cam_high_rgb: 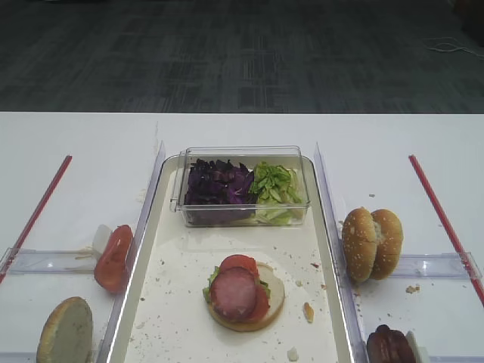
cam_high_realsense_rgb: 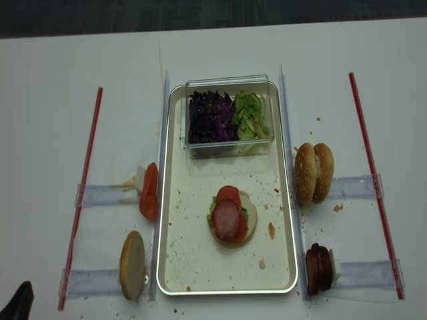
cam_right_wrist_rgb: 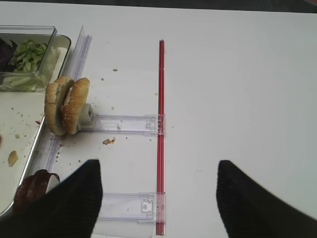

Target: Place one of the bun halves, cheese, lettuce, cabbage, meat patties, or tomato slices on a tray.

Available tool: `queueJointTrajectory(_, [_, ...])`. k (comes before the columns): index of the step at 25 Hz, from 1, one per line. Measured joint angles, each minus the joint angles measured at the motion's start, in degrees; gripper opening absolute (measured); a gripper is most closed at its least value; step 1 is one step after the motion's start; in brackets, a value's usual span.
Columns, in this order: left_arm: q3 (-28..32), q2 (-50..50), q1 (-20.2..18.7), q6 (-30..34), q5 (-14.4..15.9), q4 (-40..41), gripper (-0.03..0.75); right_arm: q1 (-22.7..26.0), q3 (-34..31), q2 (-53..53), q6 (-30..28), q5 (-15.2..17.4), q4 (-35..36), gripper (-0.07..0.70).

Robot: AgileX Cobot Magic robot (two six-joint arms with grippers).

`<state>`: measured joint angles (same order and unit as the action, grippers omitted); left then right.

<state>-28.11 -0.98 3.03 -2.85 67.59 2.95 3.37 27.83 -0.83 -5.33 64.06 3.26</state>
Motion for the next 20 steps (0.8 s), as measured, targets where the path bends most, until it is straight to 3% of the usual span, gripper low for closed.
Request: queueJointTrajectory(20, [0.0,0.0,0.0,0.0,0.0,0.0,0.685,0.0,0.0,0.0,0.0,0.0,0.0,0.527])
